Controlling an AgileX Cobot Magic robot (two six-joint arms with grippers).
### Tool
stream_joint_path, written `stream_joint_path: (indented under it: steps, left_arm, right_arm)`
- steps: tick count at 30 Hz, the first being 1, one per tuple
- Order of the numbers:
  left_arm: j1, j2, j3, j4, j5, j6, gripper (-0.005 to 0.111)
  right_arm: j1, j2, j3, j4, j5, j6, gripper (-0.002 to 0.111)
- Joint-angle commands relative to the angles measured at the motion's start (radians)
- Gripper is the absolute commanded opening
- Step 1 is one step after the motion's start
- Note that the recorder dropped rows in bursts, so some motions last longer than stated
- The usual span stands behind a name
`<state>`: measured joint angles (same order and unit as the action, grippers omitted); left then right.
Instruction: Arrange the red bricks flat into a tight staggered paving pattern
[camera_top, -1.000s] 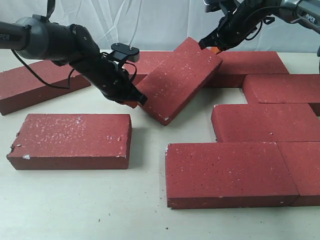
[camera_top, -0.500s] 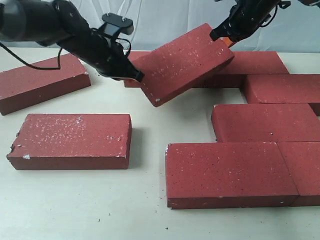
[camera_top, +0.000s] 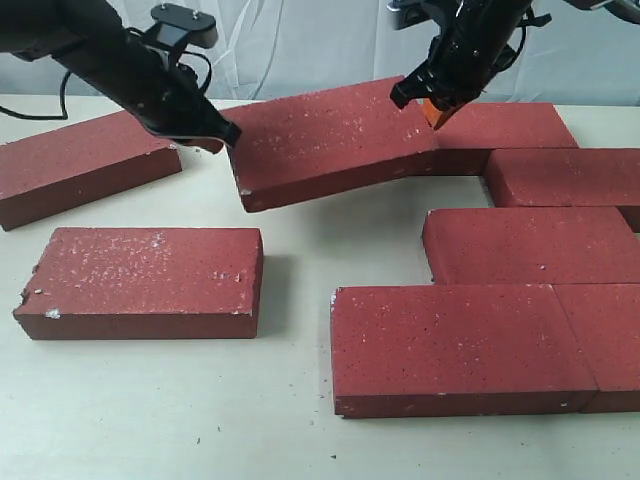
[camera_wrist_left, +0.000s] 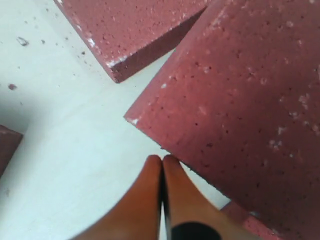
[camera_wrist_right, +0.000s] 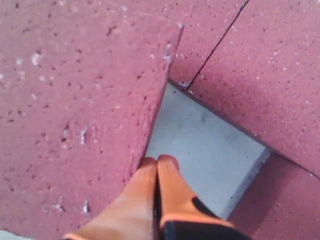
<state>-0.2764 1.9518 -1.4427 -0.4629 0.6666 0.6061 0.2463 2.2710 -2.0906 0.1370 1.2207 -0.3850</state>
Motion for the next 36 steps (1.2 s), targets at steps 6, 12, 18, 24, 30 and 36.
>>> stream_joint_path:
  steps: [6, 12, 18, 24, 30, 36]
  left_arm:
    - [-0.026, 0.103, -0.003, -0.098, -0.066, 0.050, 0.000]
    - [0.009, 0.086, -0.003, 0.050, -0.066, -0.039, 0.000]
    - [0.079, 0.061, 0.005, 0.067, -0.079, -0.080, 0.000]
    - [0.079, 0.059, 0.083, 0.064, -0.149, -0.049, 0.000]
    - [0.079, 0.048, 0.192, -0.012, -0.273, 0.030, 0.000]
    - [0.079, 0.011, 0.248, -0.015, -0.316, 0.060, 0.000]
  right_arm:
    - [-0.001, -0.004, 0.012, -0.103, 0.000, 0.032, -0.001]
    - [-0.001, 0.078, 0.012, -0.147, 0.000, 0.032, -0.001]
    - [0.005, 0.126, 0.012, -0.071, 0.000, 0.039, -0.001]
    - [0.036, 0.124, 0.012, 0.006, 0.000, 0.016, -0.001]
    - [0.069, 0.106, 0.012, 0.050, 0.000, 0.020, -0.001]
    - [0.125, 0.099, 0.012, 0.032, 0.000, 0.023, -0.001]
